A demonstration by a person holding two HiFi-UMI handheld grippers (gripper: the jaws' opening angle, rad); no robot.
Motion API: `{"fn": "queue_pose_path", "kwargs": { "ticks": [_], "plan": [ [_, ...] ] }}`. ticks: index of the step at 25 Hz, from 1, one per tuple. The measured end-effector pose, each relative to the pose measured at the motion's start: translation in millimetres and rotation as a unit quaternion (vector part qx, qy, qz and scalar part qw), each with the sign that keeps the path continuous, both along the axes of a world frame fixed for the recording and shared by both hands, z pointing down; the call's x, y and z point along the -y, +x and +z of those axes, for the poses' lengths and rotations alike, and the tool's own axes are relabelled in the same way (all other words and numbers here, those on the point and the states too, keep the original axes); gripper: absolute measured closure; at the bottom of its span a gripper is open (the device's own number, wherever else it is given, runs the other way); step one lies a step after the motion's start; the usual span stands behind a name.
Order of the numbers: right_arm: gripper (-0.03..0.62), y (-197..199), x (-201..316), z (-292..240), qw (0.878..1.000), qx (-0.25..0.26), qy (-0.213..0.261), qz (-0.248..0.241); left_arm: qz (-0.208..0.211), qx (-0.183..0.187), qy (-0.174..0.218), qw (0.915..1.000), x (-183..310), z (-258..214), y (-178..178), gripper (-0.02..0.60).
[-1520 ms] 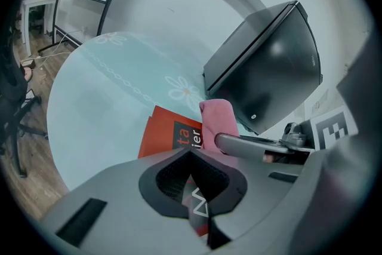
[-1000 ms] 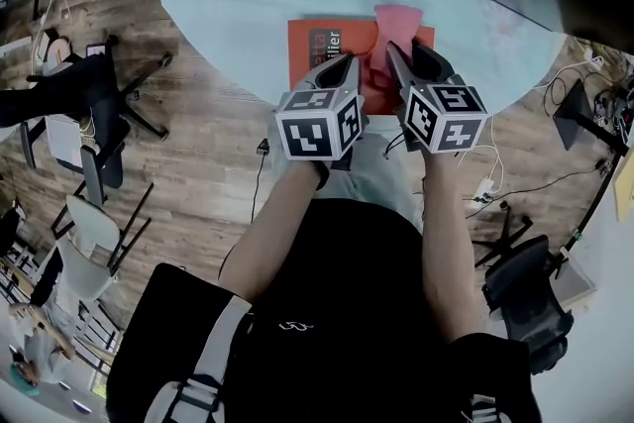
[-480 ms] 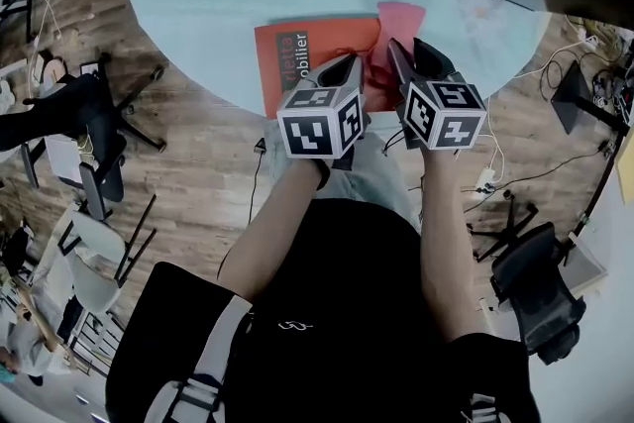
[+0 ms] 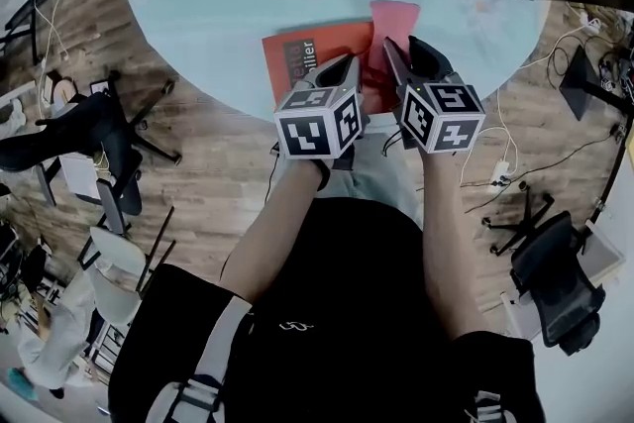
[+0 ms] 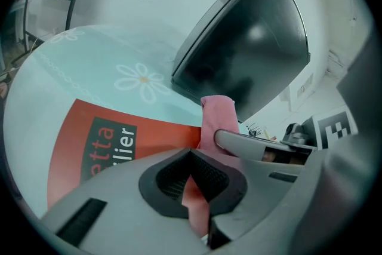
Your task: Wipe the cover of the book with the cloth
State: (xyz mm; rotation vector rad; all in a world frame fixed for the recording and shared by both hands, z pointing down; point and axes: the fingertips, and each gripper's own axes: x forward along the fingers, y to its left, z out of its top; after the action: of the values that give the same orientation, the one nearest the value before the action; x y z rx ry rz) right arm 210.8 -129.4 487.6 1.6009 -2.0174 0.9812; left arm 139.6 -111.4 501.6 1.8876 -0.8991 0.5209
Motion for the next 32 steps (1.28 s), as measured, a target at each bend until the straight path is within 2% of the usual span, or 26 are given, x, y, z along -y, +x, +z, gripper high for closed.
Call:
{"fn": "queue_pose_path", "kwargs": {
  "ticks": [4, 10, 16, 25, 32],
  "plan": [
    [0.488, -32.3, 9.7, 1.0, 1.000, 0.008, -0.002, -0.025, -0.021, -0.001, -0.001, 0.9998, 10.3, -0.3, -24.2, 0.568],
    [0.488, -96.1, 17.8, 4.8, 0.996, 0.018, -0.009, -0.088, -0.089, 0.001, -0.005, 0.9961, 33.2, 1.6, -84.8, 0.568],
    [0.488, -163.2, 12.5, 11.4, 0.988, 0.033, -0.018, -0.147, -0.115, 0.007, -0.015, 0.9932, 26.6, 10.7, -126.8, 0.568],
    [0.487, -187.1, -6.4, 17.0, 0.987, 0.041, -0.020, -0.152, -0.122, 0.019, -0.029, 0.9919, 3.6, 23.0, -159.4, 0.568],
    [0.487, -182.1, -24.3, 19.5, 0.990, 0.044, -0.027, -0.133, -0.098, 0.017, -0.028, 0.9946, -6.2, 20.9, -151.1, 0.568]
  ]
}}
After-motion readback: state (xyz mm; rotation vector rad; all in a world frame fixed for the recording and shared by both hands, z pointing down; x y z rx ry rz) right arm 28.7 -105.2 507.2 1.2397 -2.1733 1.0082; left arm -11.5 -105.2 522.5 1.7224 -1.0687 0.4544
